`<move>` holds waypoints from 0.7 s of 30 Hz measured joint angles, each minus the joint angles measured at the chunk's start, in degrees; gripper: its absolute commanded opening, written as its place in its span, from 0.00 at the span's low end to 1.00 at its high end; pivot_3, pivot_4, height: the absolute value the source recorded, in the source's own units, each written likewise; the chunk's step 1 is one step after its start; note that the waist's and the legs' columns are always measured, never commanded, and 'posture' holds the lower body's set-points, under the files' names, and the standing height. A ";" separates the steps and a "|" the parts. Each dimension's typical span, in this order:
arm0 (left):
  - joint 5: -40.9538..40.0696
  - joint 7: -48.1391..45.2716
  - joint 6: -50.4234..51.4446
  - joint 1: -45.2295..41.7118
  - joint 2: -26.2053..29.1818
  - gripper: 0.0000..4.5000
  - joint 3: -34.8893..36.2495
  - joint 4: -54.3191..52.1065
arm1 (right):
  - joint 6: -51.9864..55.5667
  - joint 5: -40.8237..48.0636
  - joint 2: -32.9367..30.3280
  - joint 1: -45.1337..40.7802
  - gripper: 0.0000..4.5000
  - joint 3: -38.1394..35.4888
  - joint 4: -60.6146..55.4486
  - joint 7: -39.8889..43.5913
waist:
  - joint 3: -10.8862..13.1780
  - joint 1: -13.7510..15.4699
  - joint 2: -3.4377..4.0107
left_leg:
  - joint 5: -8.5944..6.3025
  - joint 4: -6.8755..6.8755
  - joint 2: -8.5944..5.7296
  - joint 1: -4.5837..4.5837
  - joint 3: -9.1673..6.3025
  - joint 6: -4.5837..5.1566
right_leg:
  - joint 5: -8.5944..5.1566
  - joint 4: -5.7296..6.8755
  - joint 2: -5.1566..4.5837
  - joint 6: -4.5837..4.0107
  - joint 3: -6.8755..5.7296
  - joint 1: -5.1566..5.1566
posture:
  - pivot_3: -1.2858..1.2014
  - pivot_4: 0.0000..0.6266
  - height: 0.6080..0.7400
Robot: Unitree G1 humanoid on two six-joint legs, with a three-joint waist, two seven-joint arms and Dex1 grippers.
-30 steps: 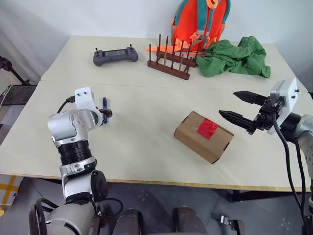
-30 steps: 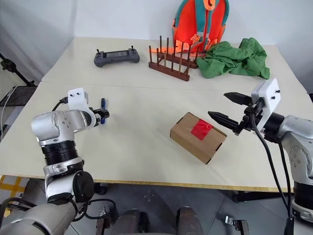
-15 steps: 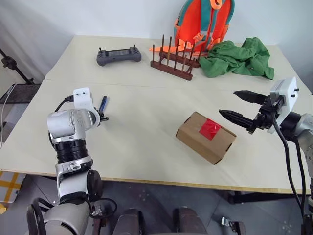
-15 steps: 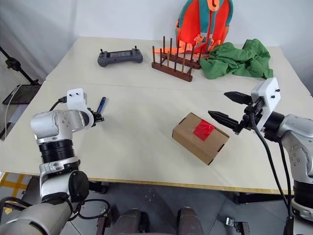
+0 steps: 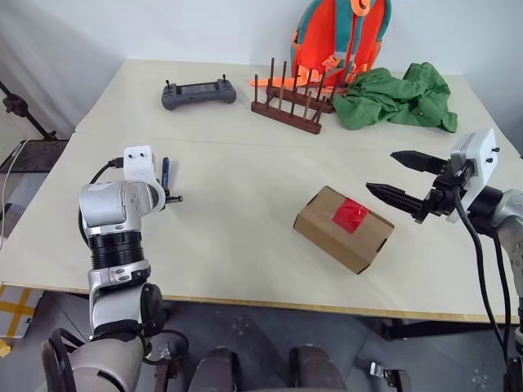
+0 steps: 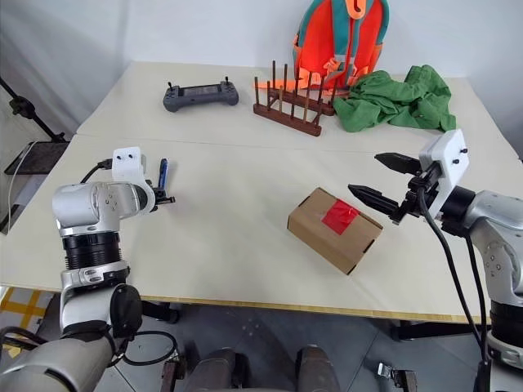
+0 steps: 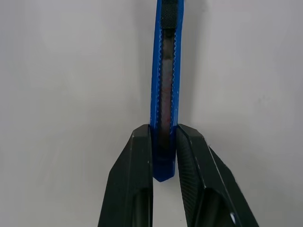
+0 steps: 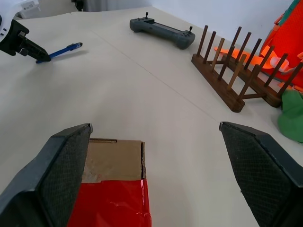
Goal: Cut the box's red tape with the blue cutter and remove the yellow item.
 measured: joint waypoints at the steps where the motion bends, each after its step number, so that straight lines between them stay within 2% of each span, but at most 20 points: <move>1: -0.10 -0.67 -0.23 0.15 0.43 0.09 -0.51 0.05 | 0.00 0.00 0.00 -0.01 1.00 0.00 0.00 -0.02 | 0.00 0.00 0.00 | 0.00 0.00 0.00 0.00 0.00 0.00 | 0.00 0.00 0.00 0.00 0.00 0.00 | 0.52 0.24 1.00; 8: -1.22 -6.50 -1.27 0.36 4.62 0.09 -3.95 1.67 | -0.03 0.03 0.01 -0.04 1.00 0.00 -0.67 -0.54 | 0.01 -0.01 -0.01 | 0.00 -0.01 0.00 -0.03 -0.01 0.00 | 0.00 0.00 0.00 0.00 -0.01 0.00 | 0.52 0.24 1.00; 13: -2.89 -15.28 -4.29 3.18 10.56 0.09 -10.18 -0.34 | -0.02 0.25 0.01 0.25 1.00 -0.03 -1.90 -0.69 | 0.02 -0.18 -0.02 | 0.00 -0.07 0.01 -0.13 -0.01 0.00 | 0.00 -0.03 0.02 0.00 -0.02 -0.07 | 0.52 0.24 1.00; 18: -5.32 -27.33 -14.11 9.80 17.43 0.09 -15.79 -5.61 | 0.05 0.65 0.01 0.25 1.00 0.00 -3.07 -1.15 | 0.05 -0.29 -0.01 | -0.01 -0.13 0.03 -0.20 -0.02 0.00 | 0.00 -0.17 0.01 0.00 -0.04 -0.10 | 0.52 0.24 1.00; 21: -6.06 -33.44 -22.26 13.06 20.19 0.09 -16.45 -7.58 | 1.28 1.46 0.01 0.17 1.00 0.54 -5.83 -1.43 | 0.05 -0.32 0.00 | -0.01 -0.14 0.06 -0.20 -0.02 0.00 | 0.00 -0.22 0.01 -0.01 -0.04 -0.09 | 0.52 0.24 1.00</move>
